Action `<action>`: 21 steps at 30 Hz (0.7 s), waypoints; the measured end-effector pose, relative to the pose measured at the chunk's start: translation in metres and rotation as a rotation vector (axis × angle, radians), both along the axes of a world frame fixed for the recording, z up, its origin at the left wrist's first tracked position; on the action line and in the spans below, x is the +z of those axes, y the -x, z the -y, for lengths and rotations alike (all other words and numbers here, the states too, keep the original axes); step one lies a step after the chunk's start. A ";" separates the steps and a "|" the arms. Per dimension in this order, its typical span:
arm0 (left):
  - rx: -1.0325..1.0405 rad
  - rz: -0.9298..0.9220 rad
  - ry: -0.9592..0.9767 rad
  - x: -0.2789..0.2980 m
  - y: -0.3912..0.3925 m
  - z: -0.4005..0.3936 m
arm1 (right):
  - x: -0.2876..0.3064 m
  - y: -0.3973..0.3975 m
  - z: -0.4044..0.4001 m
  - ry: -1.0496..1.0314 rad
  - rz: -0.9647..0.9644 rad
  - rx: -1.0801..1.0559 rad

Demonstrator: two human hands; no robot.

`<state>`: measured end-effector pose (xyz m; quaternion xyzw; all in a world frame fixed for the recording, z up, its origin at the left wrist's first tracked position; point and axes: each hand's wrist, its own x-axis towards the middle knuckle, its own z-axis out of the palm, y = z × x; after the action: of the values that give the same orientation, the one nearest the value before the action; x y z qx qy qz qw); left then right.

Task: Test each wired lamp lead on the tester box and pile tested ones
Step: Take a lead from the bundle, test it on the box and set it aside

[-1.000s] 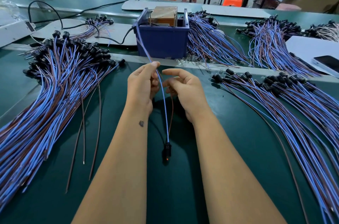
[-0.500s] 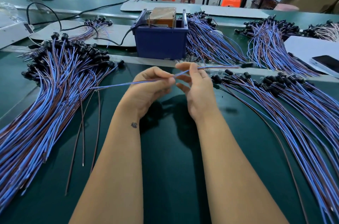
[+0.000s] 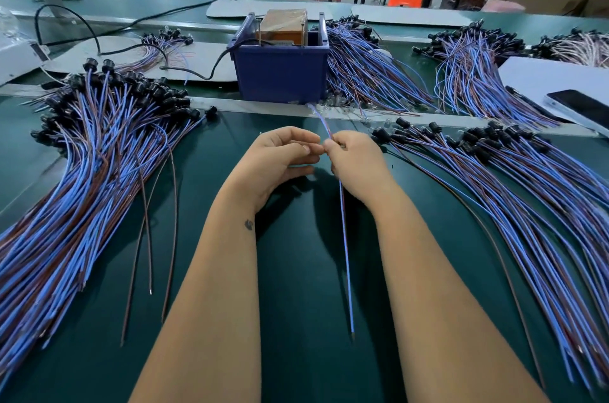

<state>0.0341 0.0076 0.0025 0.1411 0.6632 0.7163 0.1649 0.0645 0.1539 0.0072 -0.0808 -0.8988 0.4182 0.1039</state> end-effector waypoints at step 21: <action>0.310 0.114 -0.140 0.001 -0.003 -0.008 | -0.001 0.008 0.021 -0.610 0.281 -0.102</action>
<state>0.0371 0.0157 0.0040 0.0074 0.6150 0.7845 0.0796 0.0569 0.1325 0.0057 -0.1476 -0.9828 0.1092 0.0190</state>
